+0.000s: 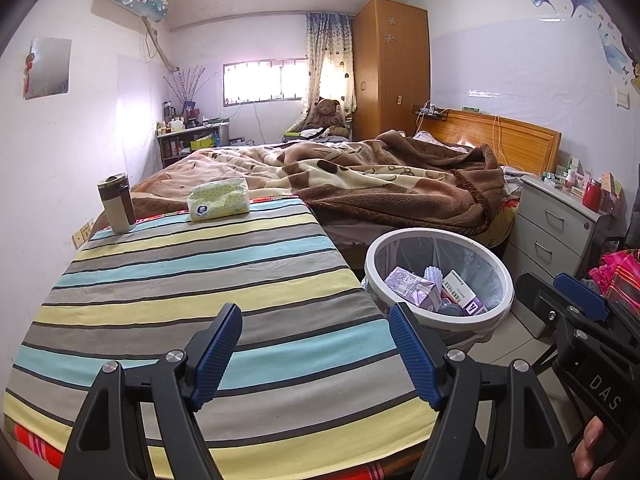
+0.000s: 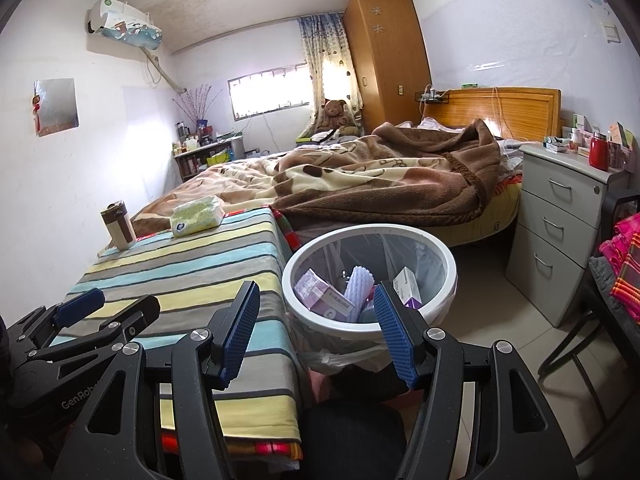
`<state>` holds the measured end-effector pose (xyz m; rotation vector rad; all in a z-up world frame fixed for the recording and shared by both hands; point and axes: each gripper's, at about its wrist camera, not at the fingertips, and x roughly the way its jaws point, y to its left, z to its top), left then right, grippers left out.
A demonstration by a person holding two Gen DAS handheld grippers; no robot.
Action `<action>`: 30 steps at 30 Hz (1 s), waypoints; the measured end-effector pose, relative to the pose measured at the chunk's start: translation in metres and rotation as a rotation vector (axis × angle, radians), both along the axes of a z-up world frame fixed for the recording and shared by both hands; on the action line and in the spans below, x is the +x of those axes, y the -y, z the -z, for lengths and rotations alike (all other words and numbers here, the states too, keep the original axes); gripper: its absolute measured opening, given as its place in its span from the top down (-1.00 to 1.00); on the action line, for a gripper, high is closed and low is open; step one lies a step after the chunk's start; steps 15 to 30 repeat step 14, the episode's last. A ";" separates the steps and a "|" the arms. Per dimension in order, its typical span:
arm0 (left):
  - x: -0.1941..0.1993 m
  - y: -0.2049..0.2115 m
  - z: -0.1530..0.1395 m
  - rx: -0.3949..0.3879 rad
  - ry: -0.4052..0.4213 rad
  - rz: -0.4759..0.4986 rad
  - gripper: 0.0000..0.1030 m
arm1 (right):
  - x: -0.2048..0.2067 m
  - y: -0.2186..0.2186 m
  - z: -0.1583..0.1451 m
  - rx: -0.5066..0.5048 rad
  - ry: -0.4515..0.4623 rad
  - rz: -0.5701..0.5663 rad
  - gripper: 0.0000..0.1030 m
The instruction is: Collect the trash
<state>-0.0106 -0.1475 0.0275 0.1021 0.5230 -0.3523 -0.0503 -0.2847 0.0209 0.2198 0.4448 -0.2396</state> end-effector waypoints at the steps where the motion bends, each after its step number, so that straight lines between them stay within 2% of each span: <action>1: 0.000 0.000 0.000 0.001 -0.001 -0.001 -0.47 | 0.000 0.000 -0.001 0.000 0.000 0.000 -0.18; 30: -0.001 -0.003 -0.003 -0.006 -0.005 -0.010 -0.47 | 0.001 -0.002 -0.001 0.000 -0.001 0.000 -0.18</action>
